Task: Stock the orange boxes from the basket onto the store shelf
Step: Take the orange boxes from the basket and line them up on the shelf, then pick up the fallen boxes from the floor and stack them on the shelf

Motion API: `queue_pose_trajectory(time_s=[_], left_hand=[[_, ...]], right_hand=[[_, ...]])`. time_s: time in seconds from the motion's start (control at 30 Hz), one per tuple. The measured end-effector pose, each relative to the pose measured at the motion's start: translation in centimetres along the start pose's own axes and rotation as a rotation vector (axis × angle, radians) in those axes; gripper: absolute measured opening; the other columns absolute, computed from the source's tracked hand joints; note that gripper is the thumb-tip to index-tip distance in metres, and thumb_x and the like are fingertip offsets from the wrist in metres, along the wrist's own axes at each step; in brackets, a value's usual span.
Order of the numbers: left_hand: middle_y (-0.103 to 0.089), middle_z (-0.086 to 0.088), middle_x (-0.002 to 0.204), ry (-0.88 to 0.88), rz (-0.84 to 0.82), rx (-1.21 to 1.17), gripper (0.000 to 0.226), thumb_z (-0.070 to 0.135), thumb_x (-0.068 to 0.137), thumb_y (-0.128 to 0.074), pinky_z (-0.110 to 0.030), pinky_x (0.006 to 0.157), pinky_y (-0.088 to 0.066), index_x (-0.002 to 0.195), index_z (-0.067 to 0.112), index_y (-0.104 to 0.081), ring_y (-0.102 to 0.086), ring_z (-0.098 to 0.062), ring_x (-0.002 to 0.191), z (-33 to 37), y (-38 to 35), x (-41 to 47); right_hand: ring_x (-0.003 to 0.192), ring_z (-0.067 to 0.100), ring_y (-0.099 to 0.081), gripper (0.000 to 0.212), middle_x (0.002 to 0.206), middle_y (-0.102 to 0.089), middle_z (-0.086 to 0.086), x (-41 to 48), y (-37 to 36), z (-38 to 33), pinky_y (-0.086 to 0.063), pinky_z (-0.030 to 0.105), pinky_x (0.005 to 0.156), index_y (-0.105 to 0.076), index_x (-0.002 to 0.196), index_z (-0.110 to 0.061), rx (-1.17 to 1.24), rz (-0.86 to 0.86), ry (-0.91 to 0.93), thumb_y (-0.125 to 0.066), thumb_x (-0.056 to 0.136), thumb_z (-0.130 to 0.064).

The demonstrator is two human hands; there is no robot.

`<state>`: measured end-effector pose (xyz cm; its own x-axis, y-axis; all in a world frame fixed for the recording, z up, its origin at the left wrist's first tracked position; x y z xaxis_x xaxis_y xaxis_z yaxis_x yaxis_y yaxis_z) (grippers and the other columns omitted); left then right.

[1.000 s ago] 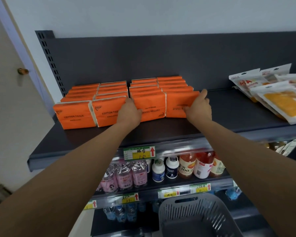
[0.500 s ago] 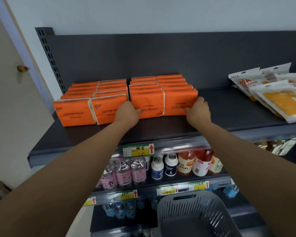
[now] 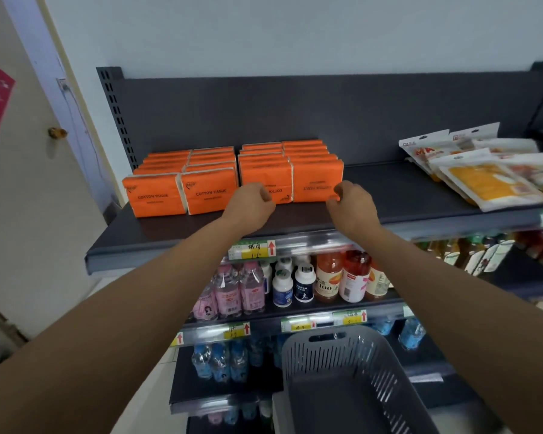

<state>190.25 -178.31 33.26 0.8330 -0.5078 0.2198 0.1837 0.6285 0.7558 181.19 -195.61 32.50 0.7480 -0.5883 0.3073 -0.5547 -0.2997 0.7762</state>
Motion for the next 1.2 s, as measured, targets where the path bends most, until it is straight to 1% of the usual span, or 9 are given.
queue_pose_trajectory(time_s=[0.17, 0.27, 0.47, 0.6, 0.7, 0.77, 0.87, 1.03, 1.2], left_hand=[[-0.062, -0.011, 0.111, -0.107, -0.061, 0.02, 0.02, 0.013, 0.092, -0.054, -0.03, 0.077, -0.044, 0.109, 0.005, -0.06, -0.053, -0.02, 0.09, 3.4, -0.1, -5.4], [-0.061, -0.006, 0.103, -0.168, -0.099, 0.078, 0.019, 0.013, 0.092, -0.054, -0.024, 0.069, -0.042, 0.109, 0.006, -0.06, -0.053, -0.017, 0.088, 5.1, -0.4, -8.6], [-0.065, -0.007, 0.106, -0.33, -0.16, 0.202, 0.02, 0.012, 0.089, -0.055, -0.028, 0.075, -0.043, 0.108, 0.008, -0.061, -0.059, -0.023, 0.097, 9.3, -1.8, -13.1], [-0.067, -0.008, 0.103, -0.442, -0.247, 0.188, 0.017, 0.01, 0.087, -0.058, -0.031, 0.077, -0.047, 0.103, 0.007, -0.064, -0.06, -0.023, 0.092, 11.5, -4.5, -15.4], [-0.068, -0.01, 0.104, -0.529, -0.35, 0.162, 0.015, 0.01, 0.087, -0.058, -0.032, 0.079, -0.047, 0.1, 0.008, -0.064, -0.062, -0.027, 0.096, 12.5, -7.0, -17.5], [-0.067, -0.009, 0.105, -0.589, -0.42, 0.158, 0.015, 0.012, 0.088, -0.058, -0.031, 0.079, -0.046, 0.102, 0.009, -0.064, -0.062, -0.026, 0.097, 12.7, -8.6, -19.4], [-0.066, -0.007, 0.104, -0.692, -0.515, 0.131, 0.015, 0.011, 0.089, -0.057, -0.03, 0.074, -0.045, 0.101, 0.01, -0.065, -0.061, -0.024, 0.095, 12.9, -10.9, -22.9], [-0.066, -0.007, 0.105, -0.788, -0.744, 0.08, 0.014, 0.014, 0.09, -0.058, -0.03, 0.076, -0.046, 0.102, 0.008, -0.065, -0.062, -0.023, 0.097, 13.1, -15.9, -30.3], [-0.066, -0.007, 0.109, -0.856, -0.892, 0.022, 0.018, 0.012, 0.089, -0.056, -0.024, 0.076, -0.04, 0.104, 0.007, -0.066, -0.06, -0.023, 0.102, 13.9, -19.4, -38.2]], right_hand=[[0.111, 0.031, -0.056, 0.032, 0.125, -0.057, 0.015, -4.5, 1.5, -0.8, -0.048, 0.039, 0.092, -0.057, 0.123, -0.004, 0.025, -0.014, 0.081, -0.05, 0.095, -0.018], [0.112, 0.029, -0.056, 0.03, 0.125, -0.058, 0.014, -7.5, 2.5, -1.3, -0.046, 0.036, 0.093, -0.058, 0.121, -0.004, 0.037, -0.021, 0.127, -0.05, 0.095, -0.016], [0.115, 0.026, -0.058, 0.033, 0.129, -0.06, 0.012, -13.2, 5.4, 0.1, -0.046, 0.032, 0.093, -0.057, 0.127, -0.008, 0.02, 0.007, 0.094, -0.051, 0.095, -0.017], [0.103, 0.027, -0.063, 0.027, 0.115, -0.067, 0.013, -16.8, 7.2, 2.5, -0.052, 0.033, 0.085, -0.063, 0.118, -0.006, -0.032, 0.036, -0.003, -0.053, 0.094, -0.015], [0.101, 0.026, -0.063, 0.025, 0.112, -0.067, 0.011, -19.8, 7.7, 4.5, -0.046, 0.026, 0.076, -0.064, 0.114, -0.007, -0.105, 0.06, -0.103, -0.052, 0.094, -0.014], [0.103, 0.028, -0.062, 0.027, 0.115, -0.066, 0.012, -22.4, 7.9, 6.1, -0.046, 0.025, 0.078, -0.063, 0.116, -0.006, -0.135, 0.073, -0.204, -0.052, 0.092, -0.013], [0.105, 0.033, -0.06, 0.029, 0.118, -0.064, 0.017, -27.1, 7.6, 8.2, -0.05, 0.035, 0.084, -0.062, 0.117, -0.005, -0.154, 0.085, -0.36, -0.05, 0.091, -0.012], [0.109, 0.033, -0.059, 0.028, 0.115, -0.066, 0.015, -36.3, 7.5, 11.9, -0.05, 0.036, 0.089, -0.066, 0.11, -0.004, -0.207, 0.091, -0.606, -0.05, 0.088, -0.009], [0.114, 0.033, -0.057, 0.029, 0.122, -0.062, 0.016, -45.8, 8.0, 15.7, -0.047, 0.038, 0.097, -0.063, 0.116, -0.002, -0.242, 0.032, -0.813, -0.048, 0.092, -0.01]])
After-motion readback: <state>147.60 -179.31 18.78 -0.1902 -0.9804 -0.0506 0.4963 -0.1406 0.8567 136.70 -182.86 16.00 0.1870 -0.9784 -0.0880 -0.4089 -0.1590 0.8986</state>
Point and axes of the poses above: each hand's wrist, its own x-axis towards the middle knuckle, its own y-axis out of the back of the hand, z = x × y, the point moved 10 cm from there along x, towards the middle knuckle
